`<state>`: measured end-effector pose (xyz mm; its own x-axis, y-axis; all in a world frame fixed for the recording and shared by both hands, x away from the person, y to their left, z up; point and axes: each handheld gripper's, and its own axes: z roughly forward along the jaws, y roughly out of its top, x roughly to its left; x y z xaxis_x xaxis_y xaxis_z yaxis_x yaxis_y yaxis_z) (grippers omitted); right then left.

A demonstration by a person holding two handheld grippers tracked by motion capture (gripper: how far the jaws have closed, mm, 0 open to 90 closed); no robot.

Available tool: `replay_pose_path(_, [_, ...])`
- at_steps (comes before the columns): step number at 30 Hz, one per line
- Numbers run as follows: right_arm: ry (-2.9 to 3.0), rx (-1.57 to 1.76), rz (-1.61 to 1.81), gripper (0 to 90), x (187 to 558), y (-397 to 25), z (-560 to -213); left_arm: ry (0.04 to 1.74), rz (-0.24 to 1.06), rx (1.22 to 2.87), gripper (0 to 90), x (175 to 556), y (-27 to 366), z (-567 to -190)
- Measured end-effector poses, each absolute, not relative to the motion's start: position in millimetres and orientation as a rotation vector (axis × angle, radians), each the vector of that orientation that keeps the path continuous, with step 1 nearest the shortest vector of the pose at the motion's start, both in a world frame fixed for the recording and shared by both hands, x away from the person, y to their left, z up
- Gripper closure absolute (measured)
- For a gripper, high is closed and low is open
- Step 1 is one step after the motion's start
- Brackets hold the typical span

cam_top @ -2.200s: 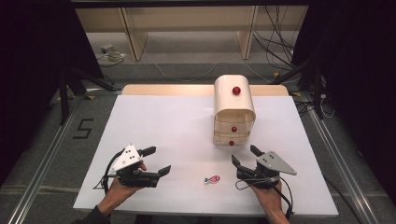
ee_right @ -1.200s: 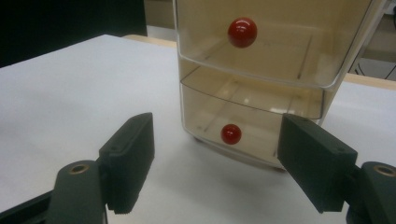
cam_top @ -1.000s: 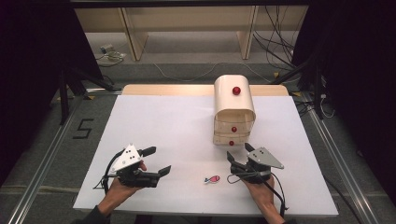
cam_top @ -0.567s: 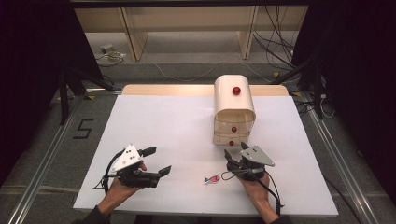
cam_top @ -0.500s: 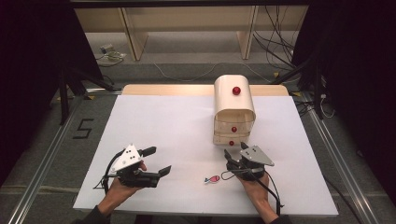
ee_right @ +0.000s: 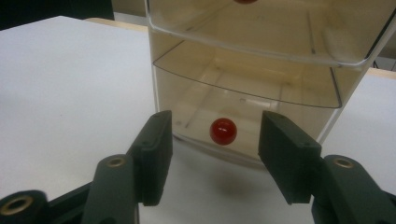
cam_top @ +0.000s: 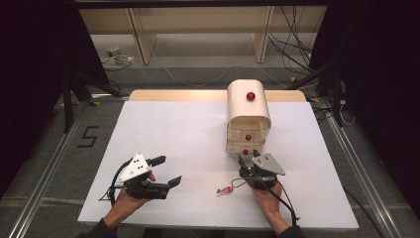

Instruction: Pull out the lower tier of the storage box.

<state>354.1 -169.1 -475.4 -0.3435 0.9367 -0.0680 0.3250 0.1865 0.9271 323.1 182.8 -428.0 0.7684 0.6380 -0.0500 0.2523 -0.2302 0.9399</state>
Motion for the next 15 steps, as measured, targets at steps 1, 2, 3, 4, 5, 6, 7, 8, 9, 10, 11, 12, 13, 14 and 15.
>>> replay_pose_path(1, [1.787, 1.189, 1.155, 46.8, 354.7, -168.8, -476.0, 0.690, 0.415, 1.810, 14.0, 323.0, 182.7, -428.0])
replay_pose_path(2, [1.789, 1.192, 1.154, 47.2, 354.9, -168.7, -476.1, 0.690, 0.417, 1.811, 14.0, 323.1, 182.8, -428.0])
replay_pose_path(3, [1.792, 1.193, 1.154, 47.8, 355.1, -168.4, -476.4, 0.690, 0.417, 1.811, 14.0, 323.1, 182.8, -428.0])
replay_pose_path(4, [1.793, 1.195, 1.155, 48.1, 355.2, -168.0, -476.7, 0.689, 0.417, 1.811, 14.0, 323.1, 182.9, -427.9])
replay_pose_path(5, [1.792, 1.194, 1.156, 48.2, 355.6, -167.8, -476.9, 0.690, 0.416, 1.811, 14.0, 323.2, 182.9, -427.9])
replay_pose_path(6, [1.792, 1.196, 1.156, 48.5, 355.9, -167.7, -477.2, 0.690, 0.416, 1.810, 14.0, 323.2, 182.9, -427.9])
replay_pose_path(7, [1.789, 1.197, 1.155, 49.0, 356.2, -167.5, -477.5, 0.690, 0.416, 1.810, 14.0, 323.2, 183.0, -427.9])
replay_pose_path(8, [1.789, 1.199, 1.151, 49.4, 356.4, -167.5, -477.6, 0.690, 0.416, 1.810, 14.0, 323.2, 183.0, -427.9])
replay_pose_path(9, [1.786, 1.198, 1.149, 49.7, 356.7, -167.4, -477.9, 0.690, 0.416, 1.810, 14.1, 323.1, 183.0, -427.9])
replay_pose_path(10, [1.785, 1.203, 1.149, 50.1, 356.9, -167.3, -478.1, 0.690, 0.416, 1.810, 14.0, 323.2, 182.9, -427.9])
replay_pose_path(11, [1.785, 1.202, 1.150, 50.5, 357.1, -167.2, -478.2, 0.690, 0.417, 1.810, 14.1, 323.2, 182.9, -427.9])
replay_pose_path(12, [1.782, 1.203, 1.150, 50.8, 357.4, -167.0, -478.5, 0.690, 0.417, 1.810, 14.1, 323.2, 182.9, -427.9])
replay_pose_path(13, [1.780, 1.202, 1.149, 50.9, 357.6, -166.8, -478.8, 0.690, 0.417, 1.810, 14.1, 323.2, 182.9, -427.9])
replay_pose_path(14, [1.778, 1.202, 1.147, 50.9, 357.7, -166.7, -479.0, 0.690, 0.416, 1.810, 14.1, 323.2, 182.9, -427.9])
replay_pose_path(15, [1.778, 1.200, 1.147, 50.9, 357.8, -166.6, -479.2, 0.690, 0.417, 1.810, 14.1, 323.2, 182.9, -427.9])
